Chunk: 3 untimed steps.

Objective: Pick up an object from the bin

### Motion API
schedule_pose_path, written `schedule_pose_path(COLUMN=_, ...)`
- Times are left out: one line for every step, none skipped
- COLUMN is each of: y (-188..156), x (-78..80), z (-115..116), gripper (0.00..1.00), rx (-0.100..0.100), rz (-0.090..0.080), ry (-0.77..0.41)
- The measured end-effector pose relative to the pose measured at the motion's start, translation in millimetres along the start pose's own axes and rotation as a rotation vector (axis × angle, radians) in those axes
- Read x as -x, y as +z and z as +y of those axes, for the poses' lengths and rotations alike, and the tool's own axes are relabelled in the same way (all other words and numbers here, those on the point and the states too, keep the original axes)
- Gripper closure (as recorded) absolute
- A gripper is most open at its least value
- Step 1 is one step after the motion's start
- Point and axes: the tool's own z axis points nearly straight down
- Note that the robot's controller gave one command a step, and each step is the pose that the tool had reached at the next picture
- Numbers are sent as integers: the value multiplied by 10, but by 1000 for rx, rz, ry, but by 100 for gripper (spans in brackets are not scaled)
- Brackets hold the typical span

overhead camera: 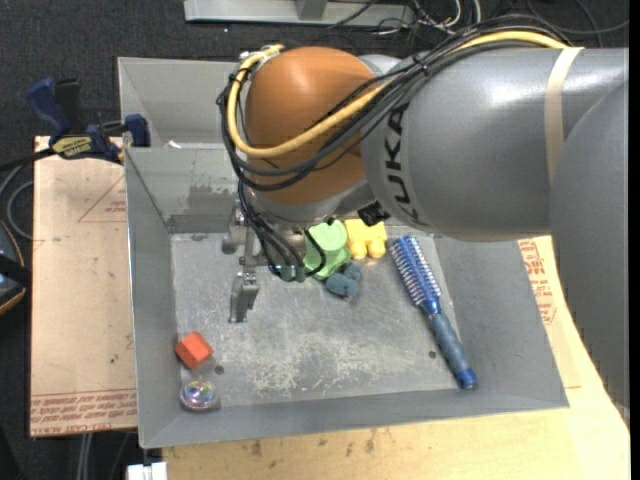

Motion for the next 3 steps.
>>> schedule_pose_path(y=1492, x=-247, z=246, gripper=0, rx=5, rz=-14, ry=108)
schedule_pose_path(y=1326, x=-372, z=321, gripper=0, rx=4, rz=-9, ry=234)
schedule_pose_path(y=1335, x=-485, z=273, gripper=0, rx=3, rz=-7, ry=461)
